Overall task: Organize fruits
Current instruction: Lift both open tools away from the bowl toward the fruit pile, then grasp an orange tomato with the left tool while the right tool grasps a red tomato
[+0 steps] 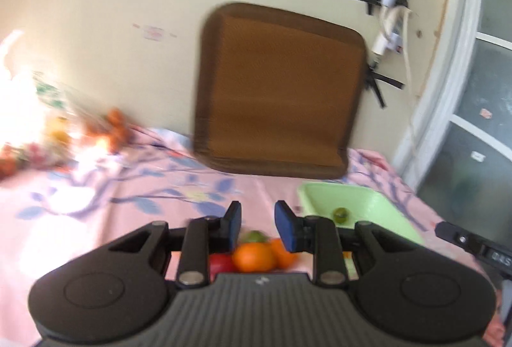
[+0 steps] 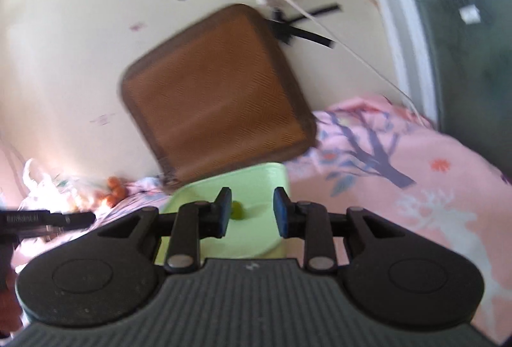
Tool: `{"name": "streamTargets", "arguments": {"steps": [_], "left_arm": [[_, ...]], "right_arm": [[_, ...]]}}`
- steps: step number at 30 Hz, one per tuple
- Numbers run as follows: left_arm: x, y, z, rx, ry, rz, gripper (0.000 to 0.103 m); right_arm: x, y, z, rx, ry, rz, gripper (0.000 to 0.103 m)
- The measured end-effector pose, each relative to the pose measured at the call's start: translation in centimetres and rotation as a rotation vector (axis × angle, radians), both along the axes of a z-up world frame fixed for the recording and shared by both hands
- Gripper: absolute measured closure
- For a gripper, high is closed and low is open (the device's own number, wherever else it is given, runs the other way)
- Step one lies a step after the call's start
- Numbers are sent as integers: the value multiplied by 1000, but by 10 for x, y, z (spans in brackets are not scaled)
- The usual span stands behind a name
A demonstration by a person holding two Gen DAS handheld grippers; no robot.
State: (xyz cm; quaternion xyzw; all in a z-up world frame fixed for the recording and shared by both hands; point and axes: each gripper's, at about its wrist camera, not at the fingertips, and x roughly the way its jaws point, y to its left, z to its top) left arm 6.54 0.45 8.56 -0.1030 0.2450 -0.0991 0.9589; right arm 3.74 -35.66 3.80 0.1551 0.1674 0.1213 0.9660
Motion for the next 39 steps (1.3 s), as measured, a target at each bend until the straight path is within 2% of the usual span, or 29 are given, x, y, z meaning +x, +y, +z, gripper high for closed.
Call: {"name": "streamTargets", "arguments": {"steps": [5, 8, 10, 11, 16, 20, 24, 27, 28, 29, 31, 37, 39], "left_arm": [[-16, 16, -21, 43, 36, -38, 79], [-17, 16, -42, 56, 81, -102, 73], [-15, 14, -51, 64, 90, -126, 61], [-15, 14, -57, 70, 92, -126, 60], [-1, 18, -73, 22, 131, -149, 60], [9, 16, -80, 37, 146, -160, 60], [16, 20, -86, 19, 158, -163, 74], [13, 28, -85, -9, 162, -162, 74], [10, 31, -85, -11, 160, -162, 74], [5, 33, -83, -16, 156, -163, 74], [-2, 38, -82, -20, 158, -156, 74], [-17, 42, -81, -29, 162, -122, 74], [-23, 39, -80, -21, 159, -120, 74]], "right_arm": [[-3, 60, -1, -93, -20, 228, 73], [2, 99, -11, -133, 20, 332, 73], [5, 121, -19, -158, 58, 384, 73], [7, 129, -23, -175, 77, 399, 73], [20, 149, -31, -229, 127, 410, 72], [27, 162, -34, -249, 146, 420, 71], [36, 169, -40, -254, 168, 419, 71], [40, 173, -42, -253, 173, 424, 69], [41, 175, -42, -254, 175, 426, 66], [42, 176, -42, -252, 177, 430, 56], [43, 179, -42, -245, 170, 436, 52], [51, 195, -44, -284, 174, 435, 52], [51, 197, -44, -303, 166, 429, 68]]}}
